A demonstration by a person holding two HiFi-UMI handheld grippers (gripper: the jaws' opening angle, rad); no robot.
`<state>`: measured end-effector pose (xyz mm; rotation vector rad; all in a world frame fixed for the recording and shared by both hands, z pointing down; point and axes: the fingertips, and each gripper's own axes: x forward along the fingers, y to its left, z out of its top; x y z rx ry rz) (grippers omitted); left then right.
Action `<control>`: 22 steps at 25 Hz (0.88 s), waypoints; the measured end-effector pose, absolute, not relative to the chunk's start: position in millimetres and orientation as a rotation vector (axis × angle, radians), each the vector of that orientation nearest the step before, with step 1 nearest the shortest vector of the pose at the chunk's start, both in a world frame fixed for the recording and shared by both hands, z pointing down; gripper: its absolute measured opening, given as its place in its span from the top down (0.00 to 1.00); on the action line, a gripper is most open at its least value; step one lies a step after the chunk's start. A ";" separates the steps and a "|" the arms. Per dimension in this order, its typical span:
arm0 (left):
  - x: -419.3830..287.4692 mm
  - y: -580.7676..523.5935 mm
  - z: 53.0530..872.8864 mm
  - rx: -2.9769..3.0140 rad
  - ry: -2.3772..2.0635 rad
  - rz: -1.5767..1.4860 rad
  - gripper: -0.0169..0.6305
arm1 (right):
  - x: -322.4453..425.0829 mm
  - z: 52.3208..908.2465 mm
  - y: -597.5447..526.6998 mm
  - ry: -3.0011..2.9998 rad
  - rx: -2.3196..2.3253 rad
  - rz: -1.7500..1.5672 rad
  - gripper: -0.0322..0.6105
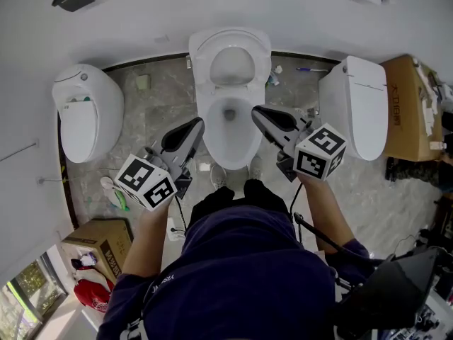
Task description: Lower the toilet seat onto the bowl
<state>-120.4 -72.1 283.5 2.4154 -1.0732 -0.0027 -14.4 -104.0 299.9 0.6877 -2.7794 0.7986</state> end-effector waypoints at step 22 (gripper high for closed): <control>-77.6 -103.5 337.3 2.201 -1.255 0.111 0.97 | 30.1 437.1 -278.1 -2.620 0.594 0.747 0.92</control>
